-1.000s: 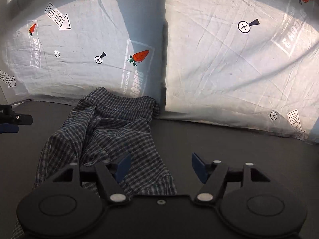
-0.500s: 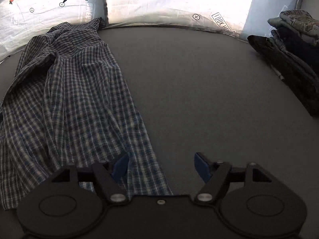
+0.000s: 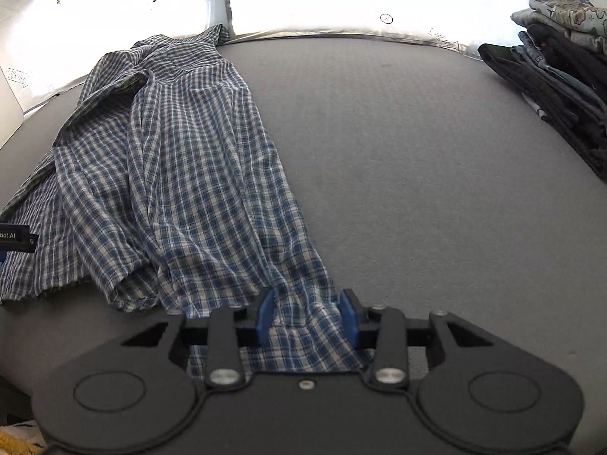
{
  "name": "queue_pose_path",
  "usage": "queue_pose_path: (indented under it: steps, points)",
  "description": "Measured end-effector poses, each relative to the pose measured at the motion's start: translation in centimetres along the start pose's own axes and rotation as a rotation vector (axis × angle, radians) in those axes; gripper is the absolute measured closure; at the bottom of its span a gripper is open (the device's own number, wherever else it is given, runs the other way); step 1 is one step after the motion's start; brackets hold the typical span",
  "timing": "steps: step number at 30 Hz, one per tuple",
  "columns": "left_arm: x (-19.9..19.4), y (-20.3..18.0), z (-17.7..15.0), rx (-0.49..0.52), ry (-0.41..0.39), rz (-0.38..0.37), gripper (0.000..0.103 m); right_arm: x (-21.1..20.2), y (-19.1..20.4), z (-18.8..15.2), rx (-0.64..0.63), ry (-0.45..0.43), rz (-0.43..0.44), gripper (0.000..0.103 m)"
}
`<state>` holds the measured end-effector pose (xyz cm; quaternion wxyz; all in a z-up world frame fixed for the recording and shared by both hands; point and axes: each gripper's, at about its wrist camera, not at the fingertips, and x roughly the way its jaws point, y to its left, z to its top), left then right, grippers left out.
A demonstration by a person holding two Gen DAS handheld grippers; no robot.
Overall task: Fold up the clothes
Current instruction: 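Lay the shirt flat on the table and open both grippers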
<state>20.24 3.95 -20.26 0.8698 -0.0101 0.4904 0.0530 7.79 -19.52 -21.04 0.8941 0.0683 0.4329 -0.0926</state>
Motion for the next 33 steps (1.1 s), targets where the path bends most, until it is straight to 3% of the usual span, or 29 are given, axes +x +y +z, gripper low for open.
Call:
queue_pose_path:
  steps: [3, 18, 22, 26, 28, 31, 33]
  points:
    - [-0.1, 0.0, -0.3, 0.003, -0.016, 0.005, 0.0, -0.7, -0.8, 1.0, -0.002, -0.038, -0.024, 0.098]
    - [0.1, 0.2, -0.2, -0.021, -0.014, 0.013, 0.0, 0.4, -12.3, 11.7, -0.138, -0.295, -0.505, 0.099]
    - [0.3, 0.1, -0.2, -0.022, -0.011, 0.014, 0.0, 3.1, -15.0, 12.5, -0.085, -0.245, -0.558, 0.099]
    - [0.6, 0.3, 0.2, -0.023, -0.005, 0.012, 0.0, 6.2, -16.9, 11.3, 0.071, -0.127, -0.494, 0.098]
    - [0.7, 0.3, 0.4, -0.024, 0.001, 0.011, 0.0, 7.2, -16.9, 10.2, 0.124, -0.097, -0.465, 0.094]
    - [0.7, 0.4, 0.6, -0.024, 0.009, 0.009, 0.0, 7.2, -16.0, 8.8, 0.149, -0.114, -0.473, 0.08]
    - [0.5, 0.4, 0.6, -0.025, 0.015, 0.007, 0.0, 6.8, -15.6, 8.5, 0.16, -0.116, -0.501, 0.061]
